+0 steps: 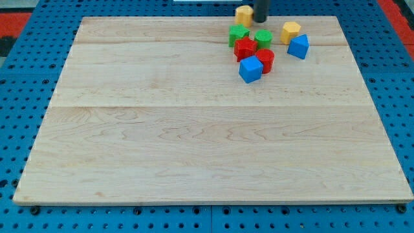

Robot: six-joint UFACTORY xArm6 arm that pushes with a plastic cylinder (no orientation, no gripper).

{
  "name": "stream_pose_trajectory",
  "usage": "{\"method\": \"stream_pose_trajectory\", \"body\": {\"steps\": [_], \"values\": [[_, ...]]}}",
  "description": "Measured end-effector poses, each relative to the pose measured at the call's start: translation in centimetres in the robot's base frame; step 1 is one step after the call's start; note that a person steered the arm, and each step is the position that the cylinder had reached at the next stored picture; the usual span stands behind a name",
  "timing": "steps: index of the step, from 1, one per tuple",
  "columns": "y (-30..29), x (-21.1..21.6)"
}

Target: Point your arm towards the yellow heart

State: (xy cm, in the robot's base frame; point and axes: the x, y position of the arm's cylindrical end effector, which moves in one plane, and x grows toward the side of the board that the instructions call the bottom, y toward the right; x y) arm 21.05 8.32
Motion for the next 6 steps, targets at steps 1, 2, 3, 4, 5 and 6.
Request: {"method": "stream_pose_trajectory", "body": {"steps": [1, 2, 3, 4, 5, 6], "values": [[-2.4, 5.0], [-6.5, 6.7], [-8.2, 2.3], [-10.1, -1.6], [-9.2, -1.8], [-8.0, -1.6]]}}
